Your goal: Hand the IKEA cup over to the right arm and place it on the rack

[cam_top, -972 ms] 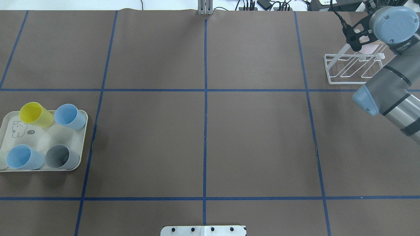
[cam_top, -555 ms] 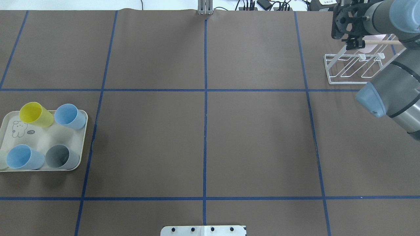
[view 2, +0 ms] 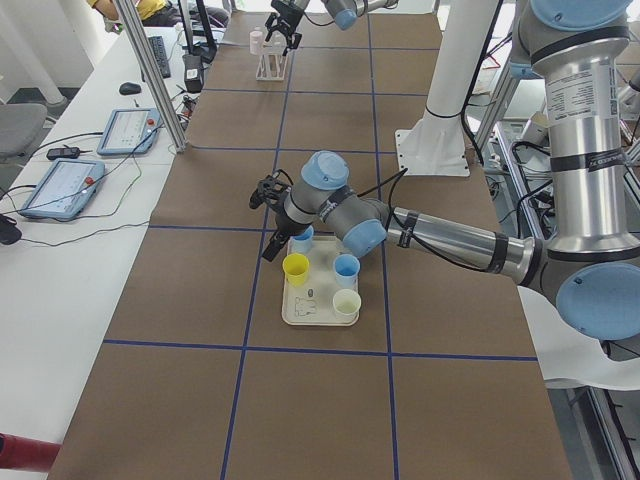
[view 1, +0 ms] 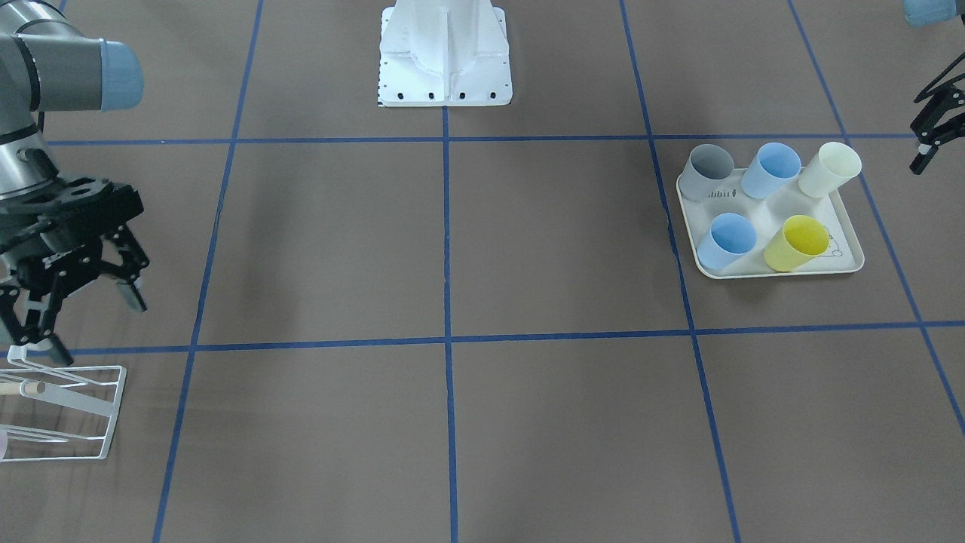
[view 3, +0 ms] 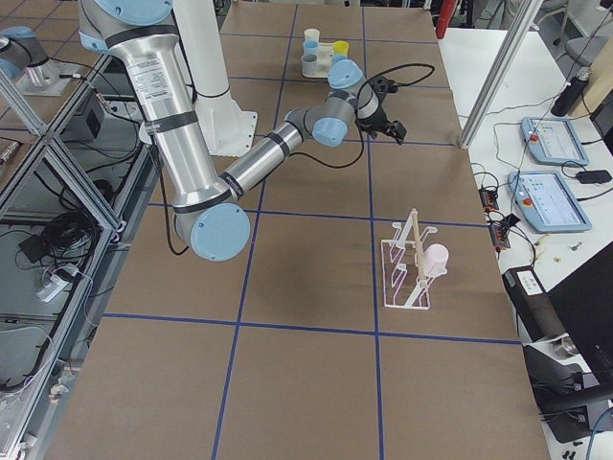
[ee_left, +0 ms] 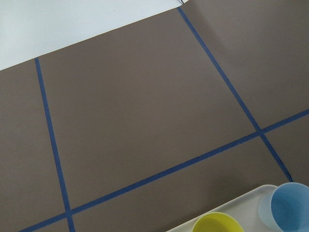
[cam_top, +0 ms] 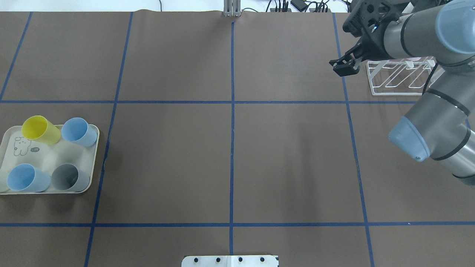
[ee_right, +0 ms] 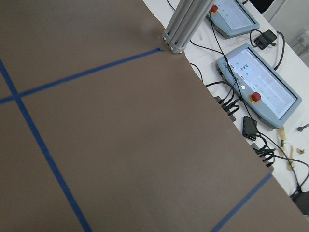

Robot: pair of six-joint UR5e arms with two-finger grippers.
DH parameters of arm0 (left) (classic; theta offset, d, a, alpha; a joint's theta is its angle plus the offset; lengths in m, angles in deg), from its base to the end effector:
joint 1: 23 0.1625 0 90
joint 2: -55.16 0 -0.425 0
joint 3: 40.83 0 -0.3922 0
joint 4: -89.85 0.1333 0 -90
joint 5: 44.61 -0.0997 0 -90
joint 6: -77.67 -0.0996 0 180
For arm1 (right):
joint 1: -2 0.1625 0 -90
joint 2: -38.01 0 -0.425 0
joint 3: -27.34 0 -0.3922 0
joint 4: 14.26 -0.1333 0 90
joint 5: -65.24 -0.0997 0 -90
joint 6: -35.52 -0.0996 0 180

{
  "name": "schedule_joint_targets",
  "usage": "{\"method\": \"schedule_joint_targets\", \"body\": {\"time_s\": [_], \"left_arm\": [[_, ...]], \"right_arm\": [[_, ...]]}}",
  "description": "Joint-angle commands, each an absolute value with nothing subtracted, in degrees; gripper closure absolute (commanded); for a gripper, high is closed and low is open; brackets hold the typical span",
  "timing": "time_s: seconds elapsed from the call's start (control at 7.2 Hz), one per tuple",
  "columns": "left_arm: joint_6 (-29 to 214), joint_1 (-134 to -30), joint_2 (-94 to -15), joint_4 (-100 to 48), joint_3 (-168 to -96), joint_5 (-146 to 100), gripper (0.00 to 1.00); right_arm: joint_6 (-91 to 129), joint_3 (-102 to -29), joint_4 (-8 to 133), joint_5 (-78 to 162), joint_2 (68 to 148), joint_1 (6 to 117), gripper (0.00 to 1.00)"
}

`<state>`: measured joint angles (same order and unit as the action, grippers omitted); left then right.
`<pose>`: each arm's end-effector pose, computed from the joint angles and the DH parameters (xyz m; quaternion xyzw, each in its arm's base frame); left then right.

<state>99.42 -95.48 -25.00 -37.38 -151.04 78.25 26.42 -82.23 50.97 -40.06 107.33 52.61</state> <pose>0.0575 -0.4455 0.4934 0.2776 0.3738 0.0817 0.8812 -0.2845 -0.5151 0.2569 0.4396 -0.3211 -0.2874 0.7881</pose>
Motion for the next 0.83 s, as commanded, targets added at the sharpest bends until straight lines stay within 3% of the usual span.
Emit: {"method": "schedule_joint_targets", "body": {"time_s": [0.0, 0.28, 0.69], "left_arm": [[108.3, -89.7, -25.0, -50.5, -142.9, 74.6, 0.0], [113.6, -85.0, -25.0, -59.3, -136.9, 71.7, 0.0], [119.7, -78.3, -25.1, -63.9, -133.4, 66.1, 0.01]], "right_arm": [[19.5, -83.4, 51.0, -40.1, 105.3, 48.3, 0.01], [19.6, -83.4, 51.0, -40.1, 105.2, 48.3, 0.01], [19.7, -83.4, 51.0, -39.9, 105.3, 48.3, 0.01]]}}
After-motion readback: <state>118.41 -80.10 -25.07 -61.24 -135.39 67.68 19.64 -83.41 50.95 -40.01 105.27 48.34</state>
